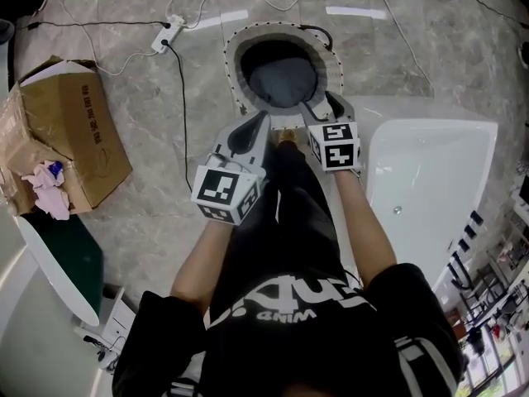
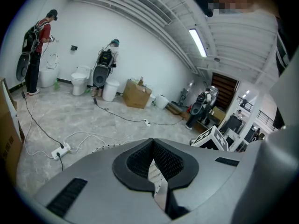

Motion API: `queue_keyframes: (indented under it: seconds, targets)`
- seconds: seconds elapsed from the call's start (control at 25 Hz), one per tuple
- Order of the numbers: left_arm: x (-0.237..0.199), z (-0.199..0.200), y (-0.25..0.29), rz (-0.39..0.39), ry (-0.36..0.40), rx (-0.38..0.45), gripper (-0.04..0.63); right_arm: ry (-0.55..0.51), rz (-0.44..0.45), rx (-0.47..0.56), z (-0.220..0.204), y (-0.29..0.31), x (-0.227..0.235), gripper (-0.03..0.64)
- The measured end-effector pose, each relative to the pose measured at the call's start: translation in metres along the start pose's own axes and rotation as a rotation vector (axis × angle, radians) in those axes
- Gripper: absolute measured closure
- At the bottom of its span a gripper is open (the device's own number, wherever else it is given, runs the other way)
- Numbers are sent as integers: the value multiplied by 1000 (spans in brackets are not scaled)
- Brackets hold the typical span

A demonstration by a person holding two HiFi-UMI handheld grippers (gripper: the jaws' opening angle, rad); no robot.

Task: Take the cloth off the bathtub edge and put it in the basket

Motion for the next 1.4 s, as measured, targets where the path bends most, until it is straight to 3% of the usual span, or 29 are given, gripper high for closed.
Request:
queue_keyframes:
  seconds: [0.2, 0.36, 0.48, 1.0, 1.4]
  targets:
    - [8, 14, -10, 0, 8, 12, 583, -12, 42, 41, 19, -22, -7, 396]
    - [20, 30, -25, -4, 28, 23, 583, 9, 107, 141, 38, -55, -18, 554]
    - [31, 44, -41, -11, 44, 38, 583, 14, 128, 207, 51, -88, -26, 595]
    - [76, 114, -106, -48, 170, 159, 583, -29, 130, 540, 122, -241, -44, 603]
    - [76, 132, -137, -38, 204, 251, 583, -102, 198, 625, 124, -283, -63, 603]
Point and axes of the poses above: the fingertips, and each gripper's own axes: y forward along the fingers, x to its right, z out of its top, the point moved 6 cm from there along -y, backward along the fingers
